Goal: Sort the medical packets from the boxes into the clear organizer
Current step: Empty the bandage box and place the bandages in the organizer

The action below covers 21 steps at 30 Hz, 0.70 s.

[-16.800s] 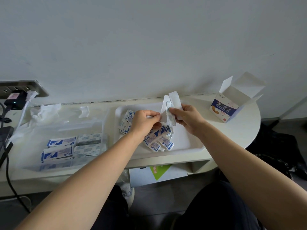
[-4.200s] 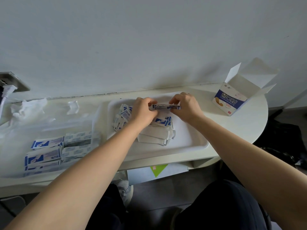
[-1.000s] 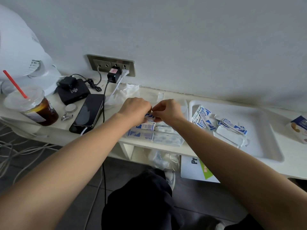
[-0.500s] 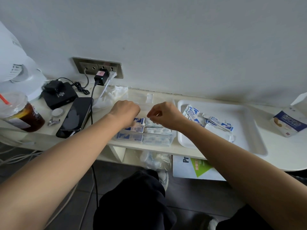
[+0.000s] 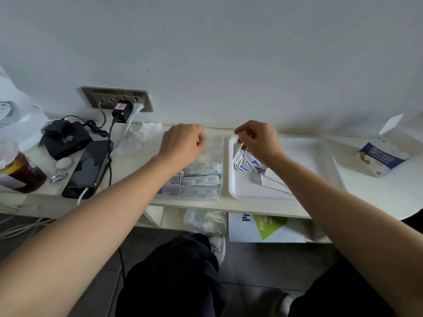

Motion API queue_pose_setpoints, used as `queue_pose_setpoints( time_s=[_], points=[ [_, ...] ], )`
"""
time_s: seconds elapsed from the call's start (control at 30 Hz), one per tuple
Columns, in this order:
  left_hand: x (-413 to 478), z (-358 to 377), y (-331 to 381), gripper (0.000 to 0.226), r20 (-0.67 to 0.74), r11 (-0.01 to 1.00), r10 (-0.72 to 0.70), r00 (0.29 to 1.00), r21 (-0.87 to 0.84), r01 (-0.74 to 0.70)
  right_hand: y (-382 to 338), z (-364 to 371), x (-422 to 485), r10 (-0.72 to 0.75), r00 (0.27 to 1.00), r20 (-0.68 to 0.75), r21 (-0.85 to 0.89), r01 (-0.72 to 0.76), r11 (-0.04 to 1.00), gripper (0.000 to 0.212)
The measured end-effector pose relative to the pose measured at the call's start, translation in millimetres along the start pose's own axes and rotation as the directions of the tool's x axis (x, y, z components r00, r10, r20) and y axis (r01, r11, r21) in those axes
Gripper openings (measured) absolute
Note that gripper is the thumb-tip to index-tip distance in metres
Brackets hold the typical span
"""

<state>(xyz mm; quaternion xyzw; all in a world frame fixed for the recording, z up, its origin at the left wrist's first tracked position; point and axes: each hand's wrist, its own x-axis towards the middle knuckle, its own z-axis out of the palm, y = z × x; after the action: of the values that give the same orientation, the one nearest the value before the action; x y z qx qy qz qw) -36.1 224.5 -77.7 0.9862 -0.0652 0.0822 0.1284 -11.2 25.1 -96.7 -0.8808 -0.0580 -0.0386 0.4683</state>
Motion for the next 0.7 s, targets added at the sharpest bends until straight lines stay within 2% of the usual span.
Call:
queue_pose_setpoints(
  time_s=[0.07,0.17,0.23,0.33,0.4,0.47,0.57,0.7],
  points=[
    [7.5,10.4,37.8,0.012,-0.006,0.992,0.054,0.999,-0.113,-0.054,27.4,-24.3,-1.1,0.098,0.995,0.033,-0.187,-0.09,0.978,0.015],
    [16.4,32.8,79.6,0.011,0.101,0.962,0.148,0.984,-0.246,-0.119,59.2,-50.4,-13.6,0.237,0.965,0.115,-0.345,-0.185,0.92,0.016],
    [19.1,48.1,97.7,0.012,0.202,0.948,0.197,0.959,-0.287,-0.135,72.4,-58.5,-23.0,0.252,0.951,0.177,-0.409,-0.162,0.898,0.024],
    [20.8,77.2,120.0,0.024,0.339,0.954,0.244,0.909,-0.252,-0.162,89.5,-69.9,-34.9,0.236,0.943,0.234,-0.519,-0.084,0.851,0.044],
    [19.3,93.8,124.4,0.036,0.383,0.959,0.251,0.889,-0.22,-0.177,97.6,-72.0,-40.1,0.236,0.932,0.275,-0.558,-0.045,0.828,0.056],
    [17.6,104.4,125.9,0.042,0.389,0.963,0.261,0.884,-0.174,-0.208,106.0,-72.9,-44.4,0.217,0.928,0.302,-0.569,-0.007,0.822,0.058],
    [16.1,111.0,123.7,0.048,0.417,0.965,0.263,0.87,-0.105,-0.242,112.1,-74.2,-46.7,0.129,0.941,0.314,-0.522,0.057,0.851,0.049],
    [15.5,115.9,120.0,0.039,0.371,0.956,0.286,0.884,-0.179,-0.234,115.8,-79.9,-45.7,0.084,0.943,0.323,-0.455,0.077,0.887,0.037]
  ],
)
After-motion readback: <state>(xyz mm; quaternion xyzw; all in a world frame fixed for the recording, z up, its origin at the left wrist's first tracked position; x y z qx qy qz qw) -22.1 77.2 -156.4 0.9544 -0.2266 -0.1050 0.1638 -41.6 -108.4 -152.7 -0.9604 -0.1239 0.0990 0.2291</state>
